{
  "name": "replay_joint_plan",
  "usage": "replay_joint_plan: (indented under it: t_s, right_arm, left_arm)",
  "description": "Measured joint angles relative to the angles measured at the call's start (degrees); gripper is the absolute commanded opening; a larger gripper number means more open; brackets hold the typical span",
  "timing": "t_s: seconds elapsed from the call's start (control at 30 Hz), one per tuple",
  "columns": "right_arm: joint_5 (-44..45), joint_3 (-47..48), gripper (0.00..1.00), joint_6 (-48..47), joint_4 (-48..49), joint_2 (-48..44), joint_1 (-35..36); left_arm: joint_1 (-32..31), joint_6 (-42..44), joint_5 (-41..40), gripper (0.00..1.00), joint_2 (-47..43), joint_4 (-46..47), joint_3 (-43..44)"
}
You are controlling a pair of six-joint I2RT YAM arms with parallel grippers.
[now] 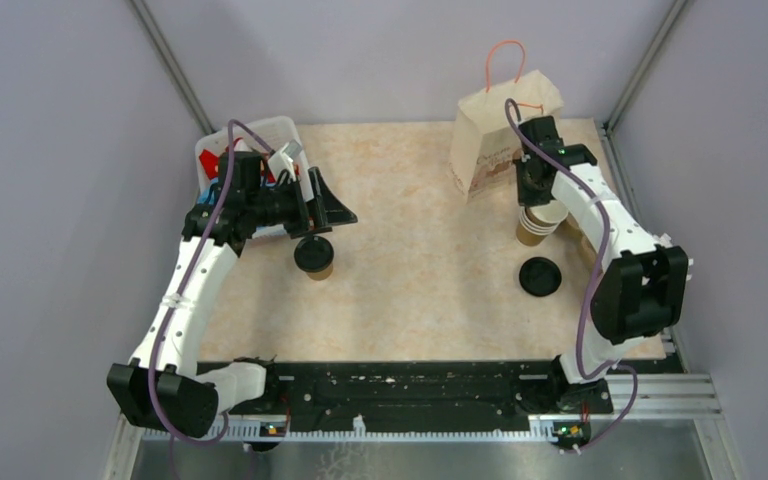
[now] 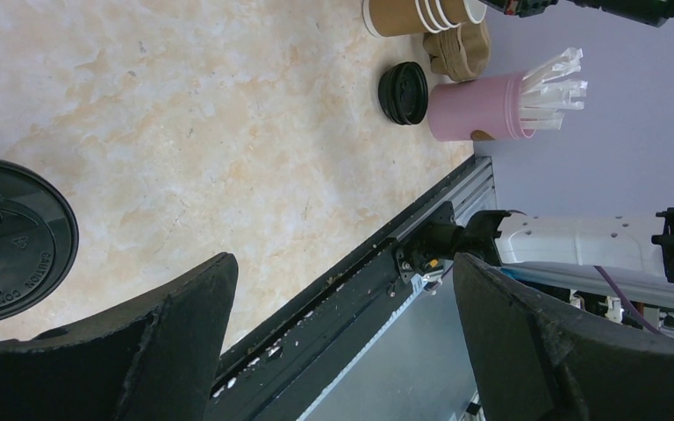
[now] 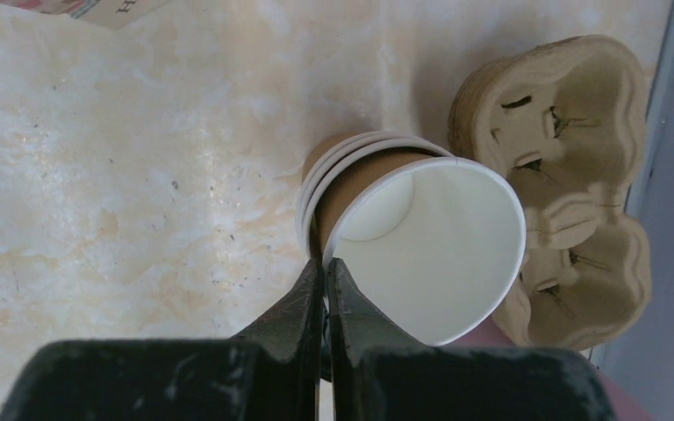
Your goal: Pack the takeout coffee
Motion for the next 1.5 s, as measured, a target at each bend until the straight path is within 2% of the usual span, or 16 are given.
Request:
replay_joint_plan:
  t_s: [0.27,0.4,0.6,0.73,0.83,1.03,1.13,1.3,1.33,1.5]
  right_arm:
    - [3.98,2.43,0.0,-0.09,-1.29,-1.53,0.52]
    - [9.29,6.71,0.0,-0.42,-3.58,-1.86,3.65]
    - [17.16,10.51,0.0,-1.31,-5.79,-6.12,14.93]
    - [14.25,7.72,0.0,-0.22,-5.09,-9.94,22.73]
    - [10.47,2.62,0.0,2.43,-3.85,-11.15,32.72]
    - [7.37,0.39,0.0,8.15,-0.24,-1.36,49.05]
    - [6.93,-0.2,0.0,10.32,1.51,3.45,53.18]
    - [5.9,-5.79,0.0,12.57,4.63,4.61,55.08]
    - [5.84,-6.6,0.02,12.68,5.01,4.61,55.06]
    - [4.98,-7.54,0.41,14.34,6.29,4.5,55.06]
  left_arm:
    - [0.0,0.02,-0.02,0.98,-0.02,-0.09,0.63]
    - [0.0,0.07,-0.26,0.98,-0.04,-0.24,2.49]
    - [0.0,1.16,-1.62,0.98,-0.17,-1.99,5.33]
    - [0.0,1.73,-4.24,0.98,-0.96,-3.96,7.32]
    - [0.02,1.77,-6.95,0.98,-2.93,-5.84,8.35]
    - [0.02,1.68,-11.76,0.98,-9.11,-9.09,8.61]
    - [0.0,1.73,-13.86,0.98,-11.58,-10.93,8.61]
    - [0.02,1.46,-15.96,0.98,-13.64,-13.33,8.57]
    - [0.02,1.36,-16.02,0.98,-13.94,-13.46,8.52]
    - [0.02,1.03,-16.2,0.98,-15.56,-13.88,7.41]
